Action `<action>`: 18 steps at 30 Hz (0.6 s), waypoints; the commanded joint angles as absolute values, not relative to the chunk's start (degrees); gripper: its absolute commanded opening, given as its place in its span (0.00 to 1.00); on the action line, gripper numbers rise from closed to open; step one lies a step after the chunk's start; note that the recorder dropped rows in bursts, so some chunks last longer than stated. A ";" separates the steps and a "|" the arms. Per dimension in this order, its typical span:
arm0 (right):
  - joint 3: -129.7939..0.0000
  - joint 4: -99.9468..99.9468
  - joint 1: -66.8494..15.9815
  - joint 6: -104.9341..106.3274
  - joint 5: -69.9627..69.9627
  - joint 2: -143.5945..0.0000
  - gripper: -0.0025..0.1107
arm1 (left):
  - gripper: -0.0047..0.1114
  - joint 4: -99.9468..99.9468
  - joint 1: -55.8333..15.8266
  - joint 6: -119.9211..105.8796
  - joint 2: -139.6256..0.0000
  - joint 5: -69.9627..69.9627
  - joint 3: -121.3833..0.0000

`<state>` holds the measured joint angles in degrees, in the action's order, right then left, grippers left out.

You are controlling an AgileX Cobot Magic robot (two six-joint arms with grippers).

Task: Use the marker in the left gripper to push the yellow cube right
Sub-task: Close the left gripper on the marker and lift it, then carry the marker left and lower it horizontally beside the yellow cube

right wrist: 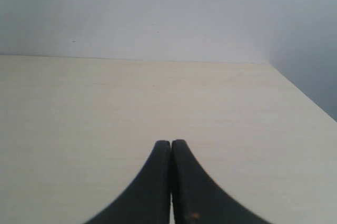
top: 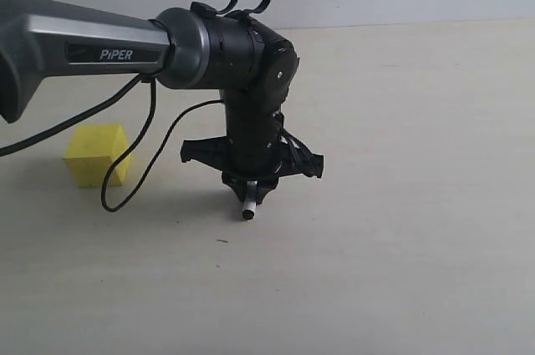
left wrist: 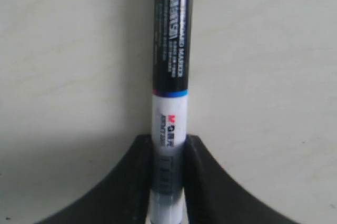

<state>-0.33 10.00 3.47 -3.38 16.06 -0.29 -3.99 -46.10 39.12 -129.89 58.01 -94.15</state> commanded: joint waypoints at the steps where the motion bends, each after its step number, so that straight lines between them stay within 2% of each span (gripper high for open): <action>1: 0.00 9.91 3.82 -3.05 15.28 0.00 0.02 | 0.04 -3.68 -46.26 35.98 -127.97 60.44 -94.02; 7: 0.00 9.91 3.82 -3.05 15.28 0.00 0.02 | 0.04 -8.84 -45.10 26.98 -118.16 69.96 -94.02; 11: 0.00 9.91 3.82 -3.05 15.28 0.00 0.02 | 0.04 -19.90 -44.42 26.30 -105.12 69.96 -86.97; 14: 0.00 9.91 3.82 -3.05 15.28 0.00 0.02 | 0.04 -20.63 -38.62 20.99 -92.18 69.96 -75.96; 18: 0.00 9.91 3.82 -3.05 15.28 0.00 0.02 | 0.04 -20.63 -25.17 10.07 -78.63 69.96 -62.89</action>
<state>-0.33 10.00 3.47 -3.38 16.06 -0.29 -20.09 -30.67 15.42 -83.40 69.65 -67.83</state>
